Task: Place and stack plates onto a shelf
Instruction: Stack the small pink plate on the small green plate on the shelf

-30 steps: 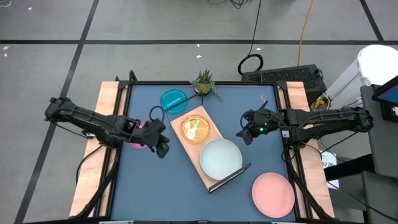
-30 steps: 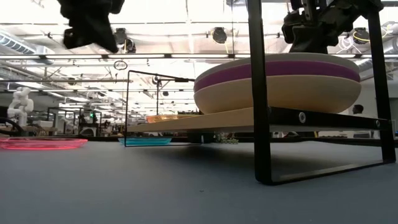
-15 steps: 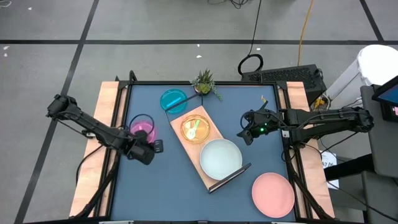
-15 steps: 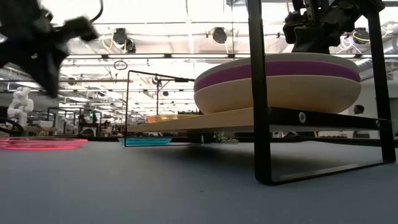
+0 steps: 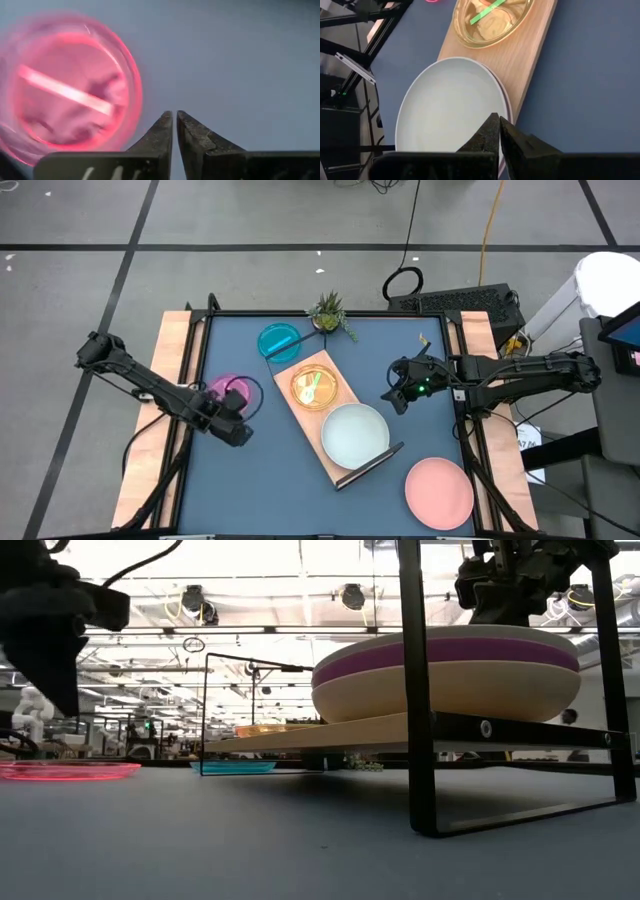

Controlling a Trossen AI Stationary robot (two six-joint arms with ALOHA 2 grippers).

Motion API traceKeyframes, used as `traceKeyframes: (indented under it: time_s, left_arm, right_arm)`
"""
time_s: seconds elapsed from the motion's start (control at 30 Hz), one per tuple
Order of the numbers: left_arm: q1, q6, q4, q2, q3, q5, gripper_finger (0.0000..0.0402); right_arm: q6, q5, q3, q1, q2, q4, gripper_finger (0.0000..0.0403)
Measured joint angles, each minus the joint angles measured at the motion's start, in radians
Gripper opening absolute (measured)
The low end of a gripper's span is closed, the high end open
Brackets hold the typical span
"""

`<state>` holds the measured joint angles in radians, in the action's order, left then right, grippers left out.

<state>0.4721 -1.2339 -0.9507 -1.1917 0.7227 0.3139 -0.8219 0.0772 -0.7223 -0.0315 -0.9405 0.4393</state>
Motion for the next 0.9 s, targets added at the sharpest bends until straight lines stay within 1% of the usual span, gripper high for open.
traceKeyframes:
  time_s: [0.13,0.23,0.3,0.4,0.47,0.53,0.7,0.8,0.9]
  left_arm:
    - [0.000,0.237,-0.047,0.000,0.000,0.085,0.0076]
    - [0.008,0.348,-0.043,0.001,0.000,0.146,0.0123]
    - [0.006,0.349,-0.036,0.001,-0.006,0.181,0.0154]
    - [0.004,0.301,-0.038,0.001,-0.040,0.183,0.0193]
    - [0.008,0.288,-0.039,0.001,-0.059,0.179,0.0211]
    - [0.009,0.299,-0.035,0.001,-0.073,0.181,0.0218]
    - [0.009,0.323,-0.008,0.001,-0.109,0.175,0.0220]
    - [0.008,0.352,0.059,0.001,-0.145,0.124,0.0220]
    - [0.009,0.393,0.167,0.001,-0.184,0.068,0.0220]
  right_arm:
    - [-0.015,0.001,0.000,0.000,0.000,-0.001,0.0000]
    - [-0.032,-0.001,0.000,0.000,0.000,-0.004,0.0000]
    - [-0.042,-0.002,0.000,0.000,0.000,-0.009,0.0000]
    - [-0.056,-0.011,0.000,0.000,0.000,-0.008,0.0000]
    - [-0.056,-0.034,0.000,0.000,0.000,-0.009,0.0000]
    - [-0.056,-0.054,0.000,0.000,0.000,-0.009,0.0000]
    - [-0.047,-0.058,0.000,0.000,0.000,-0.009,0.0000]
    - [-0.033,-0.077,0.000,0.000,0.000,-0.009,0.0000]
    - [-0.027,-0.081,0.000,0.000,0.000,-0.008,0.0000]
